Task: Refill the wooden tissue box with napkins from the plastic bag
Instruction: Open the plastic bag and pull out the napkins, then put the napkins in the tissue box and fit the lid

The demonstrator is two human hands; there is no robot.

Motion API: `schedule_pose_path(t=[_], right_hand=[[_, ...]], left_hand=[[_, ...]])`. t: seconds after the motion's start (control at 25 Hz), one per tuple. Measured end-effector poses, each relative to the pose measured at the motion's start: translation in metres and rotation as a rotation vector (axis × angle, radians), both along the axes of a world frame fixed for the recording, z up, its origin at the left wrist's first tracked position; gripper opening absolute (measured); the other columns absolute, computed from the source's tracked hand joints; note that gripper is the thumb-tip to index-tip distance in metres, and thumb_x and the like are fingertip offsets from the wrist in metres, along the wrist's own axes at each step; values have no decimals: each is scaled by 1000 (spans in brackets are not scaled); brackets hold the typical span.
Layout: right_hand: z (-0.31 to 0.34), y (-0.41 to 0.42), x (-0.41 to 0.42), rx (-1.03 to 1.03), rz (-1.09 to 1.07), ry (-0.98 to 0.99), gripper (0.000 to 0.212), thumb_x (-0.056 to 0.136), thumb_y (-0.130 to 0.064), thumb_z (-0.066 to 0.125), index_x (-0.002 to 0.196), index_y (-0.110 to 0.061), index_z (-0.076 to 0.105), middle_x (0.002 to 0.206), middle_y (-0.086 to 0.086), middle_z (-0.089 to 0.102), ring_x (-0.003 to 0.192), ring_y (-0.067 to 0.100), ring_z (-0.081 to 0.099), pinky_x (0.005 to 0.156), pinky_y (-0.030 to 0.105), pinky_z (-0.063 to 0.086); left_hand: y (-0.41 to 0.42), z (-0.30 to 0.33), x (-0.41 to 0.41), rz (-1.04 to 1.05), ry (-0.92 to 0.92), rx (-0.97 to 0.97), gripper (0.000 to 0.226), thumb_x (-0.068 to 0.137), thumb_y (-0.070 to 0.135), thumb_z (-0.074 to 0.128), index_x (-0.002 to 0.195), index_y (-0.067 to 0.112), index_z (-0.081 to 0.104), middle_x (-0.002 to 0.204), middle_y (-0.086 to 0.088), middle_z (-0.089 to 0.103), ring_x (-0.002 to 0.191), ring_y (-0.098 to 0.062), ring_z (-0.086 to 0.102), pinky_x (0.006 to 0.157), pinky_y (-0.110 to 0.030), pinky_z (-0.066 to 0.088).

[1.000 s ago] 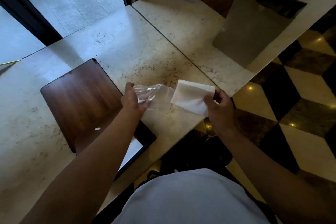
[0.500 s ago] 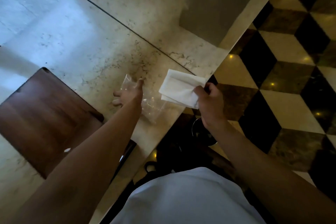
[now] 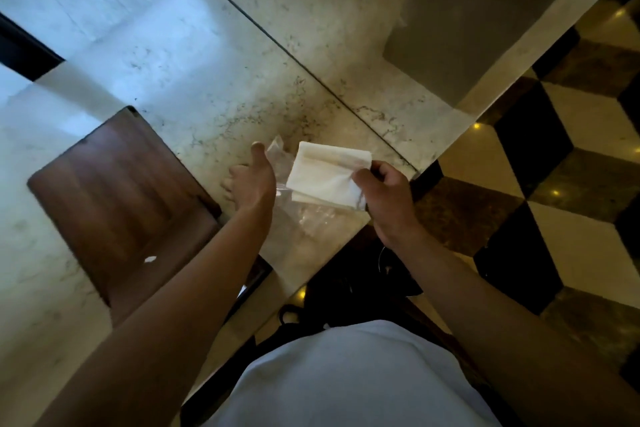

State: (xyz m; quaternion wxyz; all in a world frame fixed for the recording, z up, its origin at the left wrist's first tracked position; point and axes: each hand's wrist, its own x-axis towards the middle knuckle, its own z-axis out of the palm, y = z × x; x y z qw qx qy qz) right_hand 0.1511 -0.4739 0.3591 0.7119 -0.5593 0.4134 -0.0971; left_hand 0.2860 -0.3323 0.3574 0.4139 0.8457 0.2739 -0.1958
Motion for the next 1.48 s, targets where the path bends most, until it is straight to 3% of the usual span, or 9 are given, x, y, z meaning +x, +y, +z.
schedule_pose_path(t=[0.12, 0.2, 0.32, 0.48, 0.76, 0.96, 1.2, 1.32, 1.48], right_hand=[[11, 26, 15, 4, 177, -64, 16, 78, -25, 67, 92, -21, 74, 64, -12, 71, 62, 4, 66, 58, 26, 53], [15, 43, 22, 7, 284, -82, 16, 81, -22, 65, 95, -19, 73, 65, -12, 72, 63, 3, 67, 55, 22, 52], [17, 84, 32, 88, 433, -65, 18, 88, -10, 64, 103, -15, 73, 95, 2, 78, 87, 17, 73, 69, 34, 59], [14, 137, 35, 99, 595, -19, 21, 90, -5, 62, 108, -11, 72, 104, 10, 75, 92, 23, 71, 70, 37, 60], [0, 201, 30, 49, 836, 34, 22, 88, -3, 67, 108, -13, 71, 103, 10, 78, 98, 30, 74, 85, 47, 61], [-16, 223, 28, -244, 926, 144, 16, 86, -10, 71, 102, -12, 73, 101, 7, 76, 97, 27, 73, 86, 46, 60], [-27, 232, 35, -800, 1035, 201, 17, 84, -22, 69, 87, -8, 77, 88, 9, 76, 78, 21, 68, 71, 35, 55], [-34, 234, 39, -866, 1049, 266, 16, 85, -22, 70, 92, -11, 79, 91, 5, 76, 76, 16, 62, 67, 26, 44], [-42, 236, 39, -884, 1099, 307, 21, 86, -25, 67, 93, -7, 74, 90, 8, 73, 77, 19, 61, 65, 26, 39]], left_hand=[[41, 24, -18, -9, 46, -425, 71, 90, 74, 40, 100, 11, 73, 108, -16, 75, 104, -34, 70, 93, -49, 56], [69, 36, -29, 21, 199, -745, 76, 88, 75, 46, 112, 8, 71, 110, -18, 77, 102, -35, 73, 86, -51, 60], [123, 42, -50, 80, 130, -917, 68, 80, 62, 66, 119, 7, 69, 112, -17, 78, 98, -32, 76, 74, -47, 63], [188, 30, -84, 134, -65, -791, 20, 92, 21, 71, 109, 11, 72, 107, -10, 79, 102, -31, 74, 77, -47, 64], [258, 9, -141, 366, -48, -660, 31, 94, 8, 67, 125, 2, 67, 123, -17, 72, 110, -35, 70, 92, -57, 59], [281, 1, -157, 404, -29, -513, 21, 86, -3, 71, 106, 3, 71, 113, -20, 74, 99, -35, 74, 82, -50, 64], [274, -19, -137, 196, -96, -182, 10, 84, 9, 72, 91, 5, 78, 88, -16, 74, 82, -30, 72, 78, -45, 63], [266, -31, -127, 119, -35, -81, 29, 83, 17, 67, 59, 9, 52, 58, -11, 48, 54, -24, 50, 58, -35, 44], [259, -44, -122, 140, 65, -42, 20, 83, 25, 64, 76, 9, 53, 69, -3, 48, 62, -19, 49, 54, -29, 35]])
